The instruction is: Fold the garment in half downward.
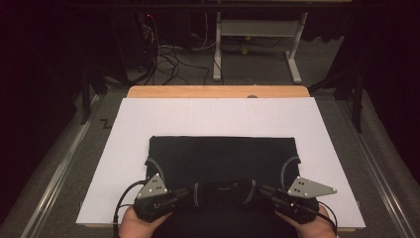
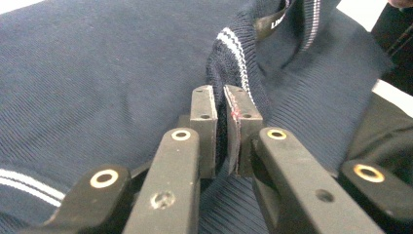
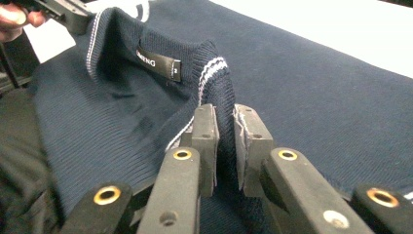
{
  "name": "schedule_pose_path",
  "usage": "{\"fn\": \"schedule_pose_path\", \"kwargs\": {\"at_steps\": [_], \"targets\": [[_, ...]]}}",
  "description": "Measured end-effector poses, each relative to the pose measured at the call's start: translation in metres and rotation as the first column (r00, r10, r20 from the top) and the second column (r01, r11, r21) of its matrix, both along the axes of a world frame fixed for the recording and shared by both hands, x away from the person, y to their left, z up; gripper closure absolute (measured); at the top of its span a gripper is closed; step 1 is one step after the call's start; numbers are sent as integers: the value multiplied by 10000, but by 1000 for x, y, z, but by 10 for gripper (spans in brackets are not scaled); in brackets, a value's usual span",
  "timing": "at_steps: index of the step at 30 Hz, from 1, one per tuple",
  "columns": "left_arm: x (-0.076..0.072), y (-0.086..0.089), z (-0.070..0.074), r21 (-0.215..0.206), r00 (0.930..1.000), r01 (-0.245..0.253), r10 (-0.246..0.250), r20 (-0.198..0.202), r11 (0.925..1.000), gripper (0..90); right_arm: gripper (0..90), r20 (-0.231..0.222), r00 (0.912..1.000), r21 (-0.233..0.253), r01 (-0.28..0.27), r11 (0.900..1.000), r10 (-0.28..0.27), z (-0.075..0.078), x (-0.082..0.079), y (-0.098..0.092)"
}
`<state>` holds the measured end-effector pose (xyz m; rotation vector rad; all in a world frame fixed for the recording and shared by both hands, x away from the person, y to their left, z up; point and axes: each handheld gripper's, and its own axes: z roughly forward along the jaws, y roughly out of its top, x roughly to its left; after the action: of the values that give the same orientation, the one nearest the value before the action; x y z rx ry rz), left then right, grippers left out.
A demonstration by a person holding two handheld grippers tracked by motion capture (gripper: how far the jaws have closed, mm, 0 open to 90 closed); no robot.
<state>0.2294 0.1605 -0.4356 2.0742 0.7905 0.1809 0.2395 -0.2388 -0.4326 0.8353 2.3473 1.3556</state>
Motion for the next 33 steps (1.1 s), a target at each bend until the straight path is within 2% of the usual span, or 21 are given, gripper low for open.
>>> {"fn": "schedule_pose_path", "kwargs": {"at_steps": [3,8,17,21,22,24,29,33], "targets": [[-8,-1,0,78,9999,85,-86,77,9999,798,808,15,9999,-33,-129,9999,129,0,-9,-1],[-12,-1,-1,84,9999,92,-93,54,9999,798,808,45,9995,-157,-302,9994,303,-1,-24,-2],[-19,0,-2,-115,9997,247,-248,-47,9996,792,806,-46,9990,-153,-446,9989,445,-3,-35,-5],[-25,-4,4,-422,9977,644,-634,247,9970,714,730,-141,9974,116,-711,9974,713,-2,-36,-4],[-25,-4,5,-489,9975,666,-652,279,9966,704,718,-127,9964,303,-839,9960,843,0,-36,-3],[-26,-5,6,-546,9971,694,-676,347,9961,683,700,-44,9954,331,-950,9949,952,1,-37,0],[-20,-1,0,-524,9992,307,-293,275,9982,602,628,-21,9977,159,-671,9976,671,-3,-34,0],[-12,4,-7,-545,10000,-27,31,66,9985,537,556,-69,9994,101,-352,9993,352,-9,-29,0]]}}
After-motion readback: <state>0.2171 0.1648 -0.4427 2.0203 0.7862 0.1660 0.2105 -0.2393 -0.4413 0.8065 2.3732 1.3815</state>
